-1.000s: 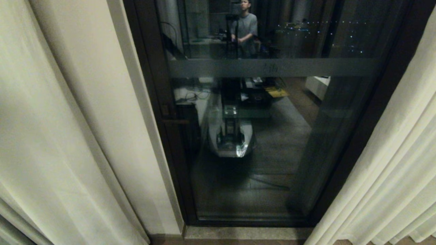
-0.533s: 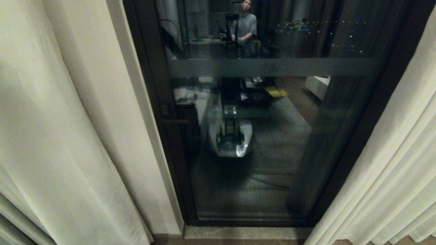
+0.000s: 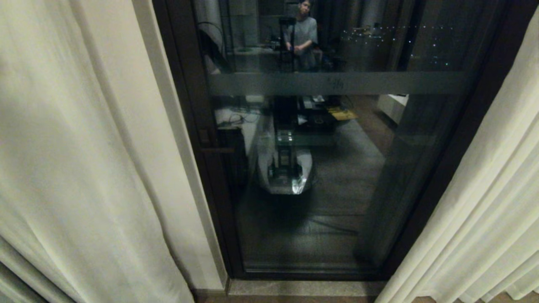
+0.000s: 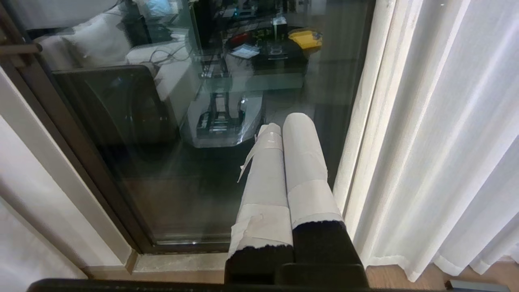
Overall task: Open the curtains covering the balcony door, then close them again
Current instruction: Pull the inner curtains open on both sides
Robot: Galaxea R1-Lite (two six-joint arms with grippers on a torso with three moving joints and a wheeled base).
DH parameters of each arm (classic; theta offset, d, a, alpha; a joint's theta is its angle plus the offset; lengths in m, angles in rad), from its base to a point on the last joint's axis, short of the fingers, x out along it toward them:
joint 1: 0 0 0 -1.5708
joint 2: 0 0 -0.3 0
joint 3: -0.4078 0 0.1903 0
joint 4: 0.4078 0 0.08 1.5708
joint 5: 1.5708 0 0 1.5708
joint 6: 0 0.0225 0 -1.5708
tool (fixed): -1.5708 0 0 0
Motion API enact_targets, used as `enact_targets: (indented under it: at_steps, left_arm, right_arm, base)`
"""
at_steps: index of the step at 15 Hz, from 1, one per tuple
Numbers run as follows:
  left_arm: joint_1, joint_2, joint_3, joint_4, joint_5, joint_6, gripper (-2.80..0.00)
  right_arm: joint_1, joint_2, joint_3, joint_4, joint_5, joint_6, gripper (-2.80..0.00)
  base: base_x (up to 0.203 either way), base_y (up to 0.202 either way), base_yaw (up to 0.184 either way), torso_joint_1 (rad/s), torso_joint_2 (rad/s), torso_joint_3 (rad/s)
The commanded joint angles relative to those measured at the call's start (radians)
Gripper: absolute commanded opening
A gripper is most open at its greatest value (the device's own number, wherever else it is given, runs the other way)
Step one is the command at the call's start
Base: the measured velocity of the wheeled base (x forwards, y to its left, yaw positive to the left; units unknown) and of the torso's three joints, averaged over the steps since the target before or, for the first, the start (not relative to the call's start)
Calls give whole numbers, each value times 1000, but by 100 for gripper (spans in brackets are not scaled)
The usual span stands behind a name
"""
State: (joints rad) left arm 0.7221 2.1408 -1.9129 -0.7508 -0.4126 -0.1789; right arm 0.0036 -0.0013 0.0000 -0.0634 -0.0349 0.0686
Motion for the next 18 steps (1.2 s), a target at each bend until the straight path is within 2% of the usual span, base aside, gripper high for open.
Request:
enact_targets:
  at_steps: [1,6,14,17,18]
  left_arm:
    - [0,-34,20,-5,-2,-1,0]
    - [-1,-179,206,-6,-1,-9,0]
    - [0,-542,690,-13,10,-18,0]
    - [-2,-632,818,-13,9,-13,0]
    - [-8,-654,853,-13,9,-13,-280]
  right_arm:
    - [1,1,0,-1,0,0,-280]
    - [1,1,0,-1,0,0,-280]
    - [1,1,0,-1,0,0,-280]
    - [-1,1,0,-1,0,0,-280]
    - [1,1,0,-1,0,0,-280]
  base:
    - [0,0,0,0,0,0]
    - [0,0,0,0,0,0]
    - [0,0,0,0,0,0]
    - [0,0,0,0,0,0]
    - [0,0,0,0,0,0]
